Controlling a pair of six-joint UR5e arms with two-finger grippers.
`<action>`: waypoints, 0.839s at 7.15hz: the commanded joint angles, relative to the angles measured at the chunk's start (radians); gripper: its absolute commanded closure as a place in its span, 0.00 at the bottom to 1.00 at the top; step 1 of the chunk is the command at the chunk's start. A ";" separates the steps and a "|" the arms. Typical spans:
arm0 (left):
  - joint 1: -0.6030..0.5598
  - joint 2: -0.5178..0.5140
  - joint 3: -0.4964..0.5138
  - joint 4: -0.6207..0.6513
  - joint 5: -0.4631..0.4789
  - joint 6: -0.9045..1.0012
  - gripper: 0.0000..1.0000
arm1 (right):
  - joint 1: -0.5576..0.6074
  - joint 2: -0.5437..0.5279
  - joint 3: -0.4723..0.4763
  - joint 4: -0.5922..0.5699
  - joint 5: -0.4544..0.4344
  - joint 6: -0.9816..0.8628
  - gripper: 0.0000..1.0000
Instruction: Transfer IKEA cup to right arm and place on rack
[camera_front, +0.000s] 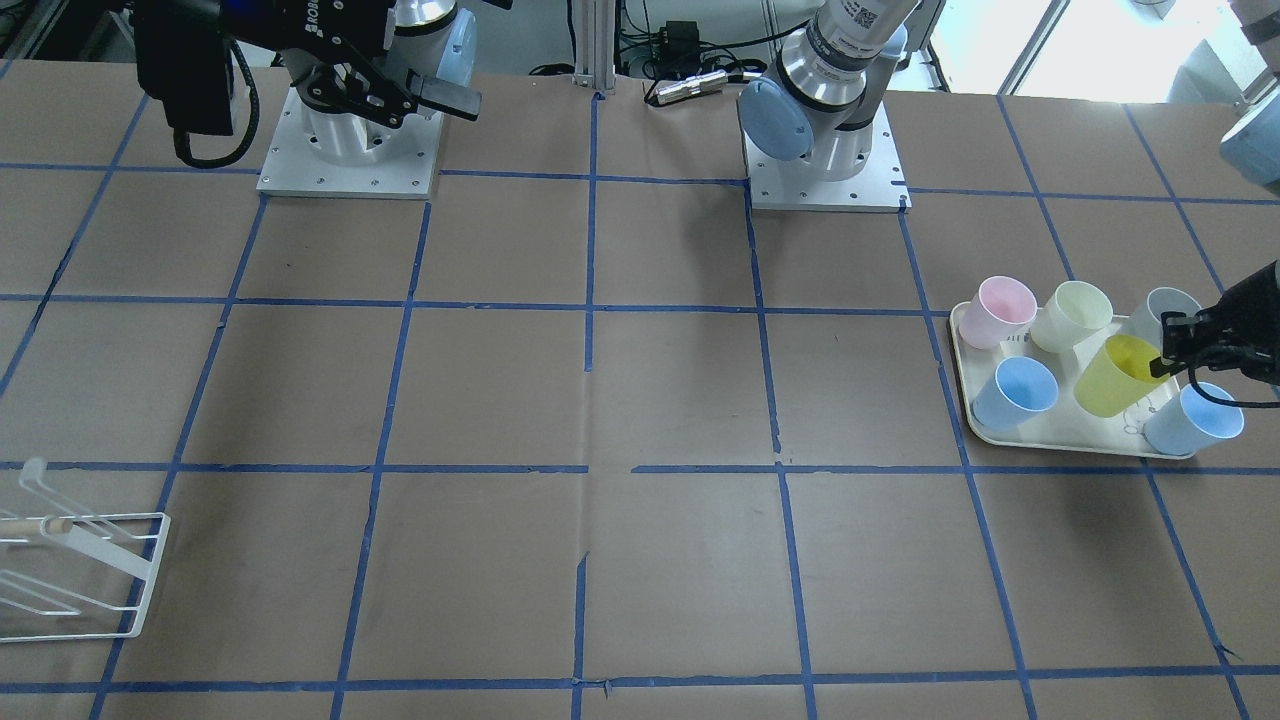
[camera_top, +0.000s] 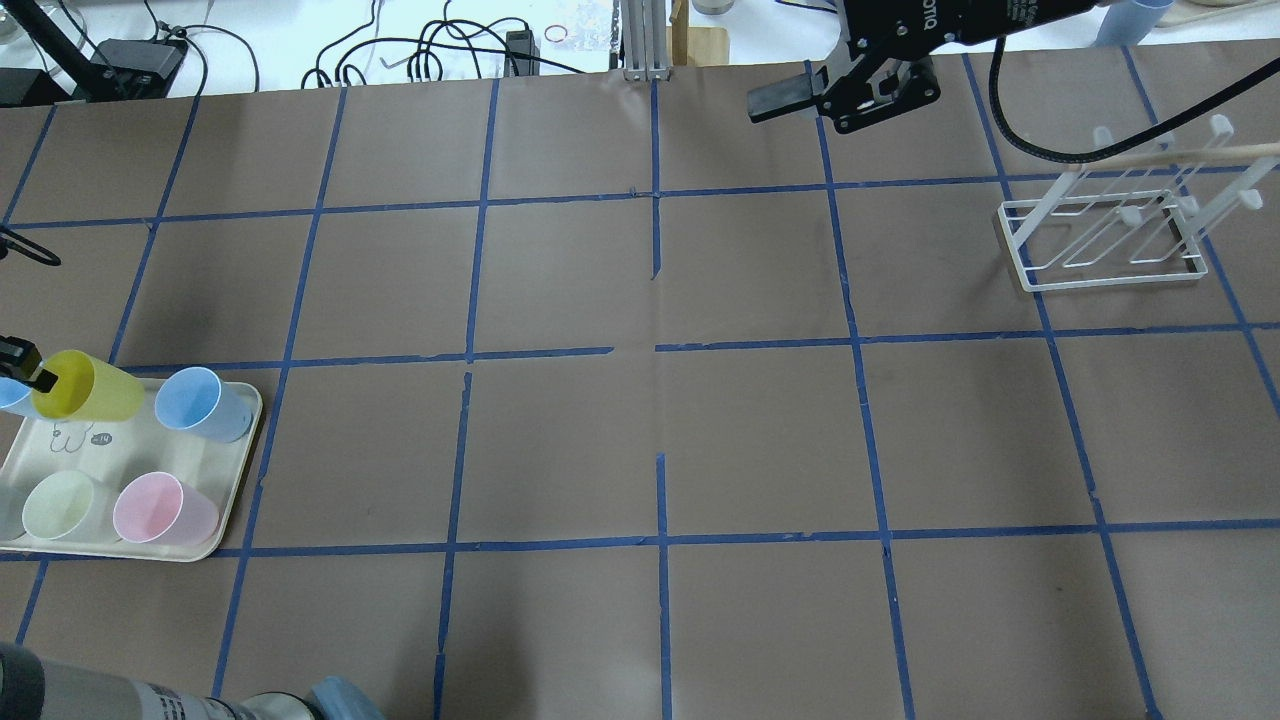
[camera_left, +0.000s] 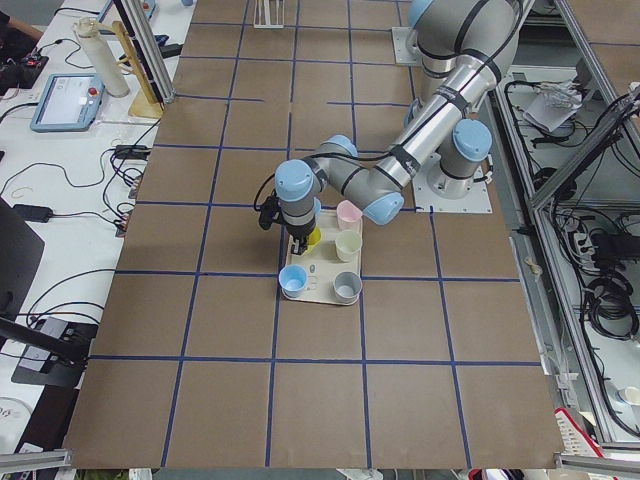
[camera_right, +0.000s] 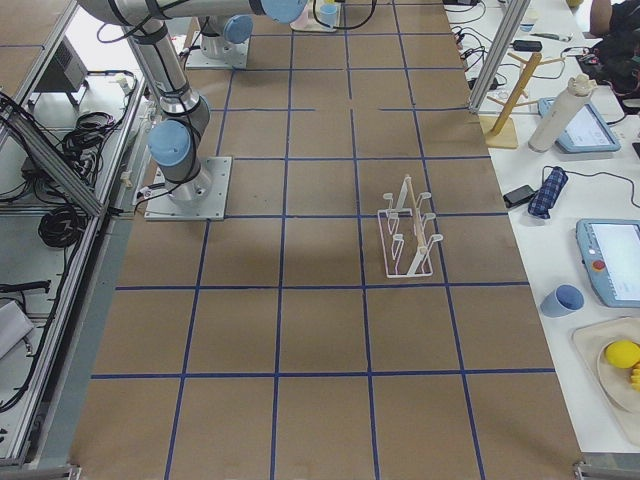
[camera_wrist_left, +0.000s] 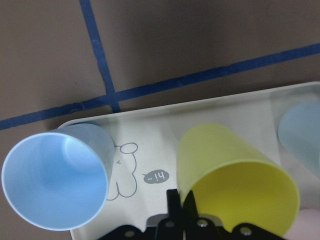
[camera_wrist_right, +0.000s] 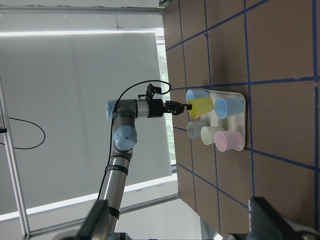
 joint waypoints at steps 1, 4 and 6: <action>-0.016 0.020 0.183 -0.400 -0.112 -0.038 1.00 | 0.002 -0.001 0.000 -0.006 0.003 0.009 0.00; -0.033 0.003 0.292 -0.929 -0.395 -0.029 1.00 | 0.002 0.001 0.000 -0.007 0.001 0.018 0.00; -0.172 0.018 0.264 -1.157 -0.647 -0.030 1.00 | 0.002 0.004 0.002 -0.007 0.001 0.015 0.00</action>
